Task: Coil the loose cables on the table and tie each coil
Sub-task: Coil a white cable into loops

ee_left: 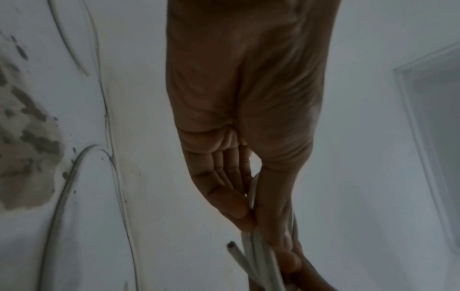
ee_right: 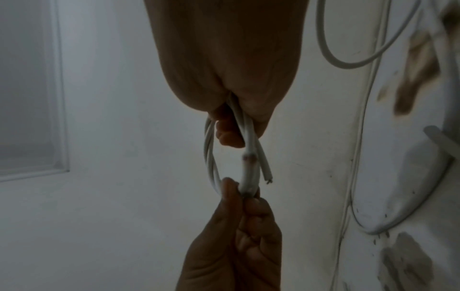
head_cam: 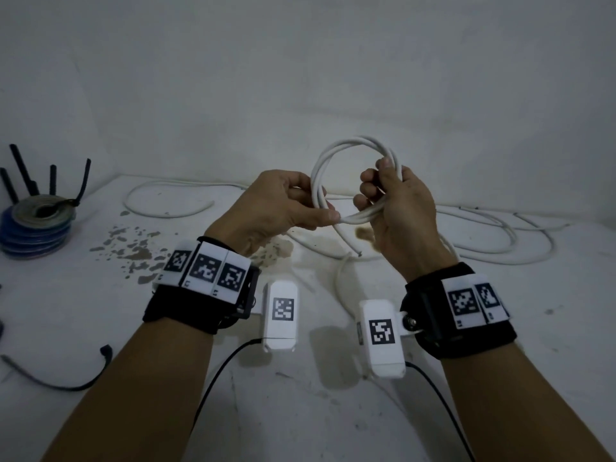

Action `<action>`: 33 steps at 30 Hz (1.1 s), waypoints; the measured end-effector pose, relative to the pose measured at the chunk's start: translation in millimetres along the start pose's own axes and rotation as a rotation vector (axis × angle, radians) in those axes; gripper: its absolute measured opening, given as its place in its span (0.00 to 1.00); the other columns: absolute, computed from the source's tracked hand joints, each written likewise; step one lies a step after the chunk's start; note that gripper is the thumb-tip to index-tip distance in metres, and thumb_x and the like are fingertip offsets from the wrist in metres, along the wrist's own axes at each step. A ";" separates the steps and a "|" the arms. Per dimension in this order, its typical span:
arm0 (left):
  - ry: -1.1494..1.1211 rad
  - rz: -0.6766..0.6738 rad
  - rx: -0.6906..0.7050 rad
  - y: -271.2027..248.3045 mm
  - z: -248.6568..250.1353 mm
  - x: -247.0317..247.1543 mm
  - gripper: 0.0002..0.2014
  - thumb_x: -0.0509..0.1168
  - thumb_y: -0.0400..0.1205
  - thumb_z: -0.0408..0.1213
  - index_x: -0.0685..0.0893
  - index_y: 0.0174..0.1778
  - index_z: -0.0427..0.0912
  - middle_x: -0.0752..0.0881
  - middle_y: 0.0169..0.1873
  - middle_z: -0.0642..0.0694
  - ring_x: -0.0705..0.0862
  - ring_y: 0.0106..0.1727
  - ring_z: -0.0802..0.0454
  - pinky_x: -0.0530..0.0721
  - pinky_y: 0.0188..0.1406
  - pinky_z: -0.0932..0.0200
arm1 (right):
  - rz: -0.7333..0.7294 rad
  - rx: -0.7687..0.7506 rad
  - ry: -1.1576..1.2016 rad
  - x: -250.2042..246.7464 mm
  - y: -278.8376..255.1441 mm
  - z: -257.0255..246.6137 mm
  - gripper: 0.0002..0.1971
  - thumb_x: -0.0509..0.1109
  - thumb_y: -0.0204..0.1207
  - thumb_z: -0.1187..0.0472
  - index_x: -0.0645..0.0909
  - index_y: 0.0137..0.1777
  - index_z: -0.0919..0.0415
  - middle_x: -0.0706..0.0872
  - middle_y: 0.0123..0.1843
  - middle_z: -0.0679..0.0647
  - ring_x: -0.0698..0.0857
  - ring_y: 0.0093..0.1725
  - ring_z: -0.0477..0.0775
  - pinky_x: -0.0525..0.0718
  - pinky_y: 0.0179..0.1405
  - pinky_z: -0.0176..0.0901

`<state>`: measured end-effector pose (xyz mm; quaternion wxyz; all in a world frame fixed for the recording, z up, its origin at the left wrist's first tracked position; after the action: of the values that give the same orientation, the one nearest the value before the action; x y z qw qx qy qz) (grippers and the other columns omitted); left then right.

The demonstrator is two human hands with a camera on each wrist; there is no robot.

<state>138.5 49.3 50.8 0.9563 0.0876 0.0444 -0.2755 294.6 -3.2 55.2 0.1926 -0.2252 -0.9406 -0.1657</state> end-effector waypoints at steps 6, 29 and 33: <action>0.094 -0.086 -0.041 -4.9 -0.7 -0.7 0.15 0.79 0.71 0.29 0.81 0.48 0.37 0.94 0.42 0.43 0.93 0.44 0.50 0.90 0.43 0.61 | -0.052 0.040 -0.025 13.3 -8.8 4.0 0.08 0.62 0.88 0.58 0.78 0.49 0.60 0.84 0.39 0.52 0.81 0.37 0.48 0.85 0.38 0.39; -0.559 0.144 -0.012 16.3 -14.0 -14.7 0.11 0.73 0.74 0.20 0.77 0.36 0.35 0.88 0.43 0.30 0.92 0.49 0.40 0.90 0.47 0.60 | -0.153 -0.075 -0.245 25.0 -22.2 -9.4 0.16 0.76 0.77 0.65 0.85 0.64 0.66 0.93 0.51 0.57 0.92 0.49 0.51 0.85 0.39 0.32; -0.540 0.175 -0.004 14.9 -16.2 -13.1 0.14 0.75 0.71 0.19 0.77 0.35 0.37 0.89 0.46 0.28 0.92 0.50 0.38 0.90 0.46 0.59 | -0.051 -0.146 -0.176 19.9 -23.0 -9.0 0.18 0.78 0.73 0.69 0.84 0.63 0.69 0.93 0.49 0.60 0.93 0.50 0.56 0.89 0.44 0.37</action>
<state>134.8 71.6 38.8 0.9538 0.0124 -0.2191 -0.2054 269.7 -19.1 66.6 0.0880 -0.2281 -0.9448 -0.2180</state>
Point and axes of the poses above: each hand's wrist, its own y-axis towards the middle knuckle, its own x-axis out of the palm, z = x × y, the point moved 9 cm from there along y, towards the middle knuckle
